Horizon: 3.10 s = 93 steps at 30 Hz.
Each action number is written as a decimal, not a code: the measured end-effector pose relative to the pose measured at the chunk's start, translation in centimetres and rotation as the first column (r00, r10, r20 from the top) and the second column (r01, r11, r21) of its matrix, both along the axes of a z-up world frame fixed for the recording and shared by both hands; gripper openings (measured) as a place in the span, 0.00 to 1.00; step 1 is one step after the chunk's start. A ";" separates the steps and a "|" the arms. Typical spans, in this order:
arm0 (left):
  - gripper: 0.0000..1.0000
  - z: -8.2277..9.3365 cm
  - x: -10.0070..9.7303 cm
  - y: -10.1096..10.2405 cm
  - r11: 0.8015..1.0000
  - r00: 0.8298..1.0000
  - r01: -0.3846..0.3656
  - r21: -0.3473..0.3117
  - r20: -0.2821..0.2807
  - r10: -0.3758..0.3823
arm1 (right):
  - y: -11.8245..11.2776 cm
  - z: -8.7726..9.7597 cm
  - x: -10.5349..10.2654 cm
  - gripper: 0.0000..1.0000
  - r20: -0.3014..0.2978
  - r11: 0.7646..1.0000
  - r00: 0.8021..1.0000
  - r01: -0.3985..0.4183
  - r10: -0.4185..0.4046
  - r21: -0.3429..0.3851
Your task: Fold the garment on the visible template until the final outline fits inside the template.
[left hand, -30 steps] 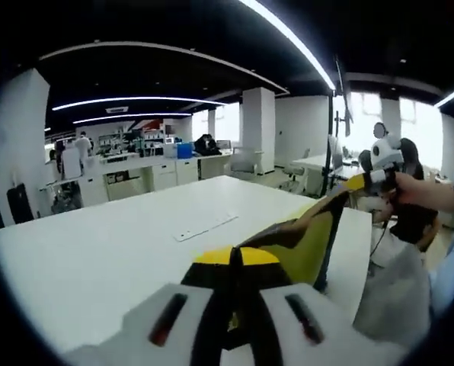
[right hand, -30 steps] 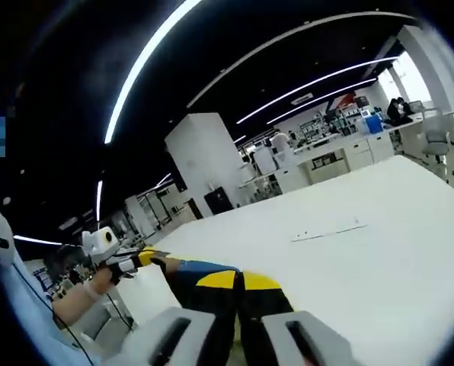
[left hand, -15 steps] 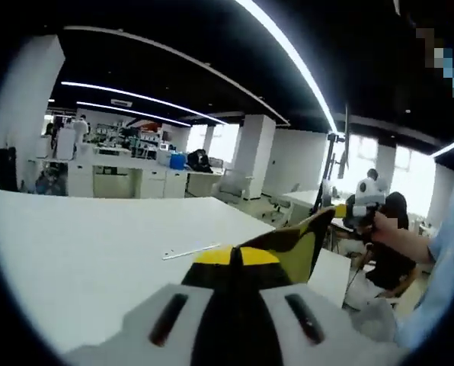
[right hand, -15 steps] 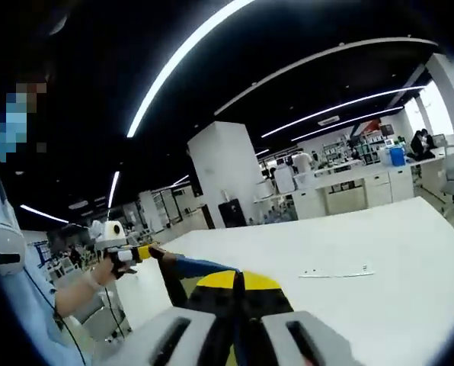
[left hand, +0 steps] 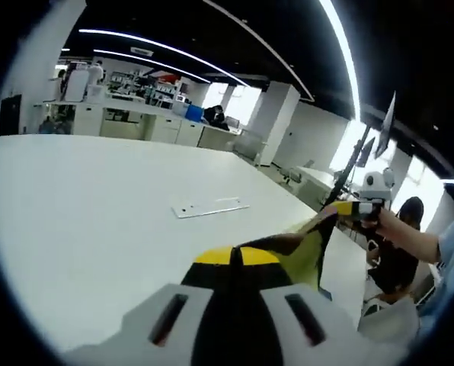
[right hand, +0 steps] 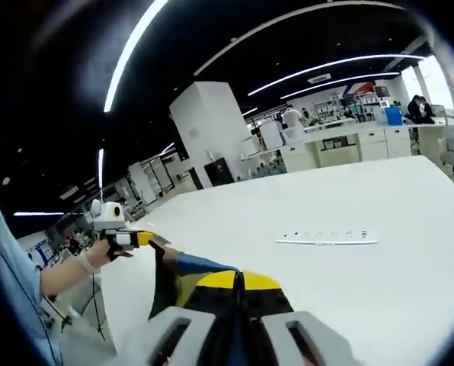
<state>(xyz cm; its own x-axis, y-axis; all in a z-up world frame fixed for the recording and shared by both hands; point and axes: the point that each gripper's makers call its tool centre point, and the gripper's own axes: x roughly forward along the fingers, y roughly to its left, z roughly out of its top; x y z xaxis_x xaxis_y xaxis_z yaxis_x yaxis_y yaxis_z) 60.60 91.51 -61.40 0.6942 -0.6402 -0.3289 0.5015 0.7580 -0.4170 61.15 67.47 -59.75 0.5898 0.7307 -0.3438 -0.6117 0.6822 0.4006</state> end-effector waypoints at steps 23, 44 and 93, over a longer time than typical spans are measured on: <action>0.00 -14.4 6.2 -1.5 0.988 0.974 -0.043 0.146 -0.212 0.074 | -0.1 -15.0 6.7 0.00 -0.239 0.987 0.968 0.044 -0.081 -0.157; 0.00 -13.4 5.6 -1.3 0.971 0.996 0.026 0.237 -0.089 -0.005 | 0.6 -14.8 5.7 0.06 -0.093 0.956 0.996 -0.015 -0.013 -0.292; 0.92 -2.2 -10.8 -1.0 0.943 0.972 0.178 0.280 0.102 -0.214 | -3.3 -5.8 -11.2 0.77 0.101 0.917 0.978 -0.132 0.182 -0.376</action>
